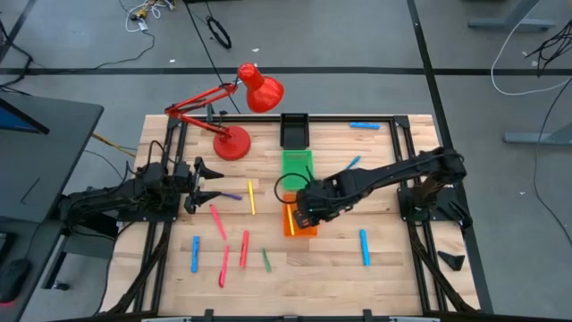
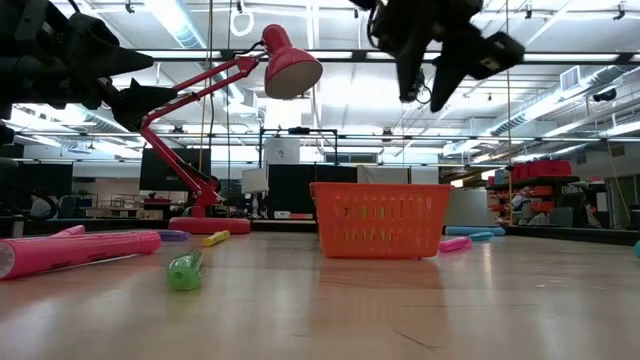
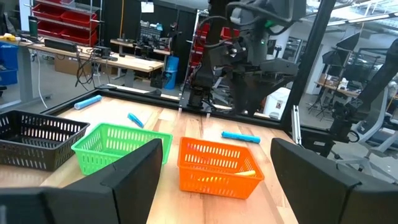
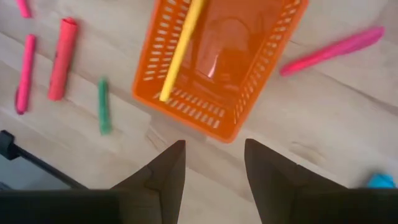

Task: Pick & Place Markers
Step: Put the bottom right blue highlighter into the black bin

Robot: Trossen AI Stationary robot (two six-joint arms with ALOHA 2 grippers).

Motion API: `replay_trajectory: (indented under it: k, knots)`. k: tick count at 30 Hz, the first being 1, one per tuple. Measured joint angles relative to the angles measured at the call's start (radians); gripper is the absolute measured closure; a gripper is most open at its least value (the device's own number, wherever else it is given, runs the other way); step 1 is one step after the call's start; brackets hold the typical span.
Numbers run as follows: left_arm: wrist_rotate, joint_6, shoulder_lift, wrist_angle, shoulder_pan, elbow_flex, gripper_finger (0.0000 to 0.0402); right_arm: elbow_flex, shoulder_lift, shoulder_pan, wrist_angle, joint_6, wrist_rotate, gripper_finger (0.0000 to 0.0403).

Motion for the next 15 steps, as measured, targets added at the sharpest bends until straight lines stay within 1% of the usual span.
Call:
replay_trajectory:
  k: [3, 15]
  knots:
    - [0.0, 0.0, 0.0, 0.001, 0.0, 0.0, 0.0094, -0.011, -0.012, 0.018, -0.002, 0.037, 0.018, 0.0236]
    - [0.0, 0.0, 0.0, 0.001, 0.0, 0.0, 0.0094, -0.138, -0.105, 0.104, -0.007, 0.233, 0.013, 0.0236]
